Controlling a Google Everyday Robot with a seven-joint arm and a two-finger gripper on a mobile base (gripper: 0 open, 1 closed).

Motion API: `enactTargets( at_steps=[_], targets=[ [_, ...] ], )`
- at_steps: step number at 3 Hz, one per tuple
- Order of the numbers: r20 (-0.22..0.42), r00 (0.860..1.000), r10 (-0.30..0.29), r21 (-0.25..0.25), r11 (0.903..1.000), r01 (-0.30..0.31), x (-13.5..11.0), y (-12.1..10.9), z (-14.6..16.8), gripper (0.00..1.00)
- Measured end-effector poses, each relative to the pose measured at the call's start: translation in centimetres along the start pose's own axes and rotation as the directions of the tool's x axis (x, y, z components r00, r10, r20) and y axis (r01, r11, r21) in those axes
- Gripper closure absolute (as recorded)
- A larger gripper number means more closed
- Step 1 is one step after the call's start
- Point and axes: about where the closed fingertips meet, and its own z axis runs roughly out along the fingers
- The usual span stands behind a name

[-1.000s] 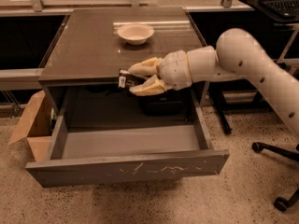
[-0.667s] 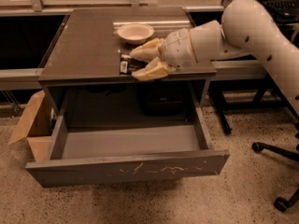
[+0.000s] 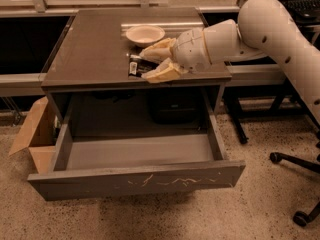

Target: Pick rxbar chocolate from top drawer and place on counter

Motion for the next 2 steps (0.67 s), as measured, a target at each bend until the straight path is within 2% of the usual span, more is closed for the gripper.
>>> enactTargets(
  at_steps=[1,2],
  targets=[
    [-0.017,1.000,0.003,0.028,0.9996,-0.003,0.5,-3.5,0.0,1.00],
    [-0.056,0.998,0.020,0.051,0.9986,-0.017,2.8,-9.3,0.5,1.00]
  ],
)
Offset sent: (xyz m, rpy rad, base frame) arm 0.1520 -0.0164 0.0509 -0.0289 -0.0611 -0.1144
